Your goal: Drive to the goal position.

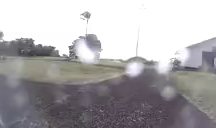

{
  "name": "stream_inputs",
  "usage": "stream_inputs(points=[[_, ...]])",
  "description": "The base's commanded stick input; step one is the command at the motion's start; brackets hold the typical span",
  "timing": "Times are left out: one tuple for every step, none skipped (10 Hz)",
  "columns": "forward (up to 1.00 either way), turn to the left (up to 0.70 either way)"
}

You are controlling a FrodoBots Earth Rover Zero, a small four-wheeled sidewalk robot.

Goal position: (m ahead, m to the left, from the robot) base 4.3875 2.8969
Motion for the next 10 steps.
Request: stream_inputs(points=[[0.0,1.0],[0.0,1.0],[0.0,1.0],[0.0,1.0],[0.0,1.0],[0.0,1.0],[0.0,1.0],[0.0,1.0],[0.0,1.0],[1.0,0.4]])
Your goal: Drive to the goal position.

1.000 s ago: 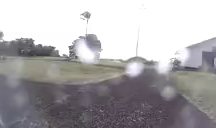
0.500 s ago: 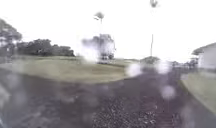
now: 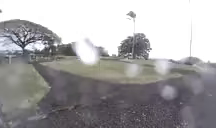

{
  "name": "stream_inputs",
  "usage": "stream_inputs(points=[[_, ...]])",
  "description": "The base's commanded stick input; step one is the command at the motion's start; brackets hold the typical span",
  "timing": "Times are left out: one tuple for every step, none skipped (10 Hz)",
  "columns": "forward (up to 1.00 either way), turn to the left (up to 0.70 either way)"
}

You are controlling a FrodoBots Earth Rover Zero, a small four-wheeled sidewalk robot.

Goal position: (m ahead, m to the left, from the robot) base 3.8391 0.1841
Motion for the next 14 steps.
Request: stream_inputs(points=[[1.0,0.4],[0.93,0.0],[0.85,0.0],[0.85,0.0],[0.85,0.0],[0.85,0.34],[0.85,0.13],[0.85,0.0],[0.85,0.0],[0.85,0.0],[0.85,0.0],[0.85,0.0],[0.85,0.0],[0.85,0.0]])
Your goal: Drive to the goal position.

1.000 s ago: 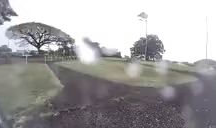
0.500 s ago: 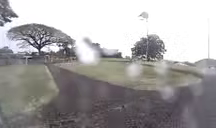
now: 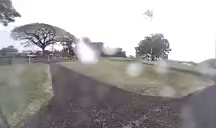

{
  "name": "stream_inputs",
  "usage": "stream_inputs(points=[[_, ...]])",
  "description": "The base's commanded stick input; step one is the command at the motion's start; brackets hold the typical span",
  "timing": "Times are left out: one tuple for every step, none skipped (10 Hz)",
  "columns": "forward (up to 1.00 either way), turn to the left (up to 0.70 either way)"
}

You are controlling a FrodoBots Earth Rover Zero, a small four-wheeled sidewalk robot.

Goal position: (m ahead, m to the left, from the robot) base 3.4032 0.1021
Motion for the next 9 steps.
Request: stream_inputs(points=[[0.85,0.0],[0.85,0.0],[0.85,0.04],[0.85,0.34],[0.85,0.34],[0.85,0.34],[0.85,0.34],[0.85,0.34],[0.85,0.29]])
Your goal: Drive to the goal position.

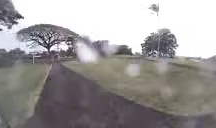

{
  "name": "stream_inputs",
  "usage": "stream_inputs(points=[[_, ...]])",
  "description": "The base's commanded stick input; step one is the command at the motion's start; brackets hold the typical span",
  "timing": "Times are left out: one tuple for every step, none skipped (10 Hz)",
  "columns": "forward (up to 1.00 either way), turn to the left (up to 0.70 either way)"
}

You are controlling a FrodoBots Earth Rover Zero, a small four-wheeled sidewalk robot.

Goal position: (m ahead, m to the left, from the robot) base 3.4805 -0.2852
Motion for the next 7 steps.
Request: stream_inputs(points=[[0.85,0.0],[0.89,0.0],[1.0,0.06],[1.0,0.34],[1.0,0.39],[1.0,0.4],[1.0,0.4]])
